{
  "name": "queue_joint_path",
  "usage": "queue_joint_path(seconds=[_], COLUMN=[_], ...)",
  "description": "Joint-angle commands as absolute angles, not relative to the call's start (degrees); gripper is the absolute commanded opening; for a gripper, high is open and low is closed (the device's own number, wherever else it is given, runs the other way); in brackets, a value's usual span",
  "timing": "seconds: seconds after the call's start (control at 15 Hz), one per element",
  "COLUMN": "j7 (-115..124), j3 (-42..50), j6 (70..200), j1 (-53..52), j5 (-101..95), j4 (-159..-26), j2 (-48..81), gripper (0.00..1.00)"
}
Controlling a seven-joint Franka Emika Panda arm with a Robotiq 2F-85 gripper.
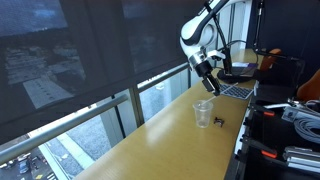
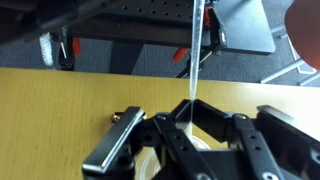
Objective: Put the straw in the cup
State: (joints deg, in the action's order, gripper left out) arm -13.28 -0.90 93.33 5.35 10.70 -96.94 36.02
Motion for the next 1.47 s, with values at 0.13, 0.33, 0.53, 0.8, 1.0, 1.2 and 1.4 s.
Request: queue_joint_path(seconds=[0.13, 0.33, 0.53, 0.8, 1.0, 1.2, 1.4], j7=[-12.1, -12.6, -12.86, -12.82, -12.81, -12.69, -12.58], j3=[-0.94, -1.16, -1.1, -0.96, -0.99, -0.96, -0.87], j6=[88.63, 87.75, 87.04, 86.84, 86.33, 85.82, 85.37], j1=[6.03, 5.74, 5.61, 5.82, 5.81, 5.8, 5.87], j5=[10.77, 10.34, 10.14, 10.29, 10.23, 10.27, 10.33], j4=[-91.07, -92.63, -93.41, -93.08, -92.93, -92.88, -92.19], j2=[38.97, 37.85, 37.37, 37.67, 38.15, 38.29, 38.7], gripper=[0.03, 0.03, 0.03, 0.03, 0.03, 0.03, 0.03])
